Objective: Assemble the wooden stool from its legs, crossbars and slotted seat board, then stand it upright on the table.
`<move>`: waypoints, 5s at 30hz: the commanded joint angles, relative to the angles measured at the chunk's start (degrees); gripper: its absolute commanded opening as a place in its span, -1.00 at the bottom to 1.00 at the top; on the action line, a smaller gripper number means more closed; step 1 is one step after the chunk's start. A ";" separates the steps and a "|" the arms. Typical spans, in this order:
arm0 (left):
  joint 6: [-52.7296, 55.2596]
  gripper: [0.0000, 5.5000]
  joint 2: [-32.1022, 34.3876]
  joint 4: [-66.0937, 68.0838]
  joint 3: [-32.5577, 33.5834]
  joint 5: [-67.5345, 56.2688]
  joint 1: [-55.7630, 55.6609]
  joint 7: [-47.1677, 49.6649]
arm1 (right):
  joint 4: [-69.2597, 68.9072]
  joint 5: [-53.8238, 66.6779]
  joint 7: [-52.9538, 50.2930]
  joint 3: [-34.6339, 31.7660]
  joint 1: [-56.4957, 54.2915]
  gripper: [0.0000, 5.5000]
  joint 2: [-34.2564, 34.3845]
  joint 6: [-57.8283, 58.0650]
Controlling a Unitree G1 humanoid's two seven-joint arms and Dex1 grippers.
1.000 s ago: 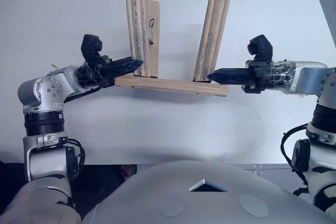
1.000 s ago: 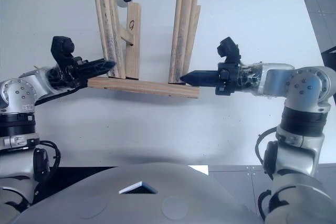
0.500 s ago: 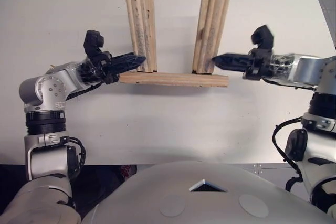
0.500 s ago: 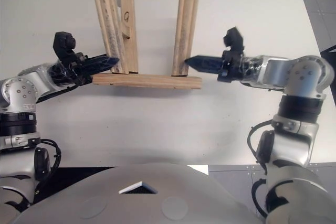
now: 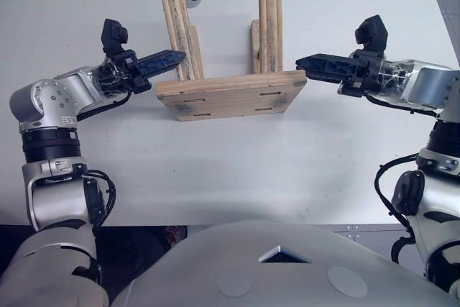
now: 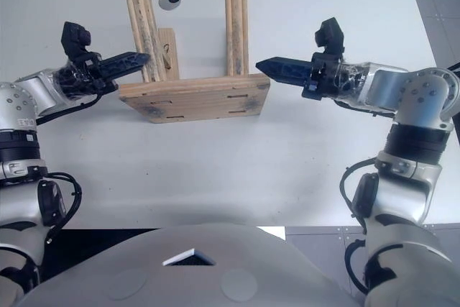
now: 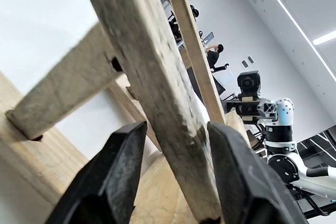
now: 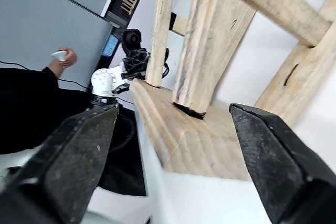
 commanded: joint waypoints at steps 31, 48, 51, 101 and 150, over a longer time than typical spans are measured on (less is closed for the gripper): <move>-14.14 -0.26 11.51 -8.56 0.75 5.77 12.78 -15.83 | -4.17 -22.16 21.29 19.20 13.15 0.79 0.12 -44.98; -13.91 -0.26 11.79 -6.77 0.58 5.42 12.77 -14.50 | -2.50 -29.89 23.14 25.53 15.03 0.18 2.54 -54.74; -14.34 -0.26 13.32 -7.51 1.22 5.30 13.87 -16.30 | -2.33 -31.99 23.23 25.93 15.75 0.00 2.07 -56.87; -3.31 -0.25 6.79 -13.10 -2.97 -1.28 11.62 -17.14 | -15.34 -9.54 29.05 17.05 8.57 -0.45 -13.02 -22.02; -15.48 0.02 -14.67 23.55 17.60 -27.33 -14.97 51.38 | 61.01 -2.20 -26.71 -11.06 -39.21 0.39 -0.27 -6.82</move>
